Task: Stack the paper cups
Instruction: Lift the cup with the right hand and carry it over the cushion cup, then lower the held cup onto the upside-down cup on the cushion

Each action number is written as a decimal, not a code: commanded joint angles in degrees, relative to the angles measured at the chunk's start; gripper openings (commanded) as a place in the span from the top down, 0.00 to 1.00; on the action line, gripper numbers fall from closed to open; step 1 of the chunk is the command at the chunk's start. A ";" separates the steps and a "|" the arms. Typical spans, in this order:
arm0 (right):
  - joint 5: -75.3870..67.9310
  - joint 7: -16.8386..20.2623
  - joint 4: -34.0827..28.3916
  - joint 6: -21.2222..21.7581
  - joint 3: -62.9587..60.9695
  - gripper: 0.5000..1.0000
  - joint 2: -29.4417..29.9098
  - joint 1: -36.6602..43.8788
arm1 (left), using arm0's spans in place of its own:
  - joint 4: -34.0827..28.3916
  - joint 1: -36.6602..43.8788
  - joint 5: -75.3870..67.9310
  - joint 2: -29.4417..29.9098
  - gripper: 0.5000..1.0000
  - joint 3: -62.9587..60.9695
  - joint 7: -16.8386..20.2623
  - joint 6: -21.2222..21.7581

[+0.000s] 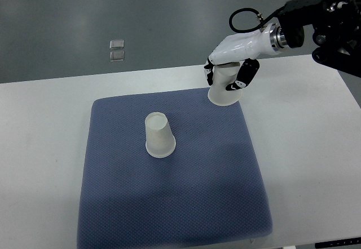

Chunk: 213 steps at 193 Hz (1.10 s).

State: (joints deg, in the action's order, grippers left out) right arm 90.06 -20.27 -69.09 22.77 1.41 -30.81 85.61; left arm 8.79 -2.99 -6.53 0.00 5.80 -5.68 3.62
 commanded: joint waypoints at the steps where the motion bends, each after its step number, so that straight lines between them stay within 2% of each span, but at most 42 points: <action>1: -1.47 0.14 -0.08 1.57 0.00 0.81 2.78 2.28 | 0.00 0.00 0.03 0.00 0.00 0.00 -0.04 -0.02; 52: -7.10 0.32 -0.43 3.15 -0.44 0.81 10.77 7.46 | 0.00 0.00 0.03 0.00 0.00 0.00 0.14 -0.02; 100: -8.85 0.32 1.42 2.36 -0.44 0.81 16.66 6.15 | 0.00 0.00 -0.06 0.00 0.00 0.00 0.14 0.07; 138: -8.41 0.23 6.08 2.10 -0.53 0.80 18.60 4.39 | 0.00 0.00 0.03 0.00 0.00 0.00 -0.04 -0.02; 213: -8.33 0.23 6.96 0.61 -0.79 0.80 19.56 1.84 | 0.00 0.00 0.03 0.00 0.00 0.00 -0.04 -0.02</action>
State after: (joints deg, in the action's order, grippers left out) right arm 81.74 -20.00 -62.15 24.14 0.71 -11.40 87.76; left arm 8.79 -2.99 -6.54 0.00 5.80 -5.66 3.64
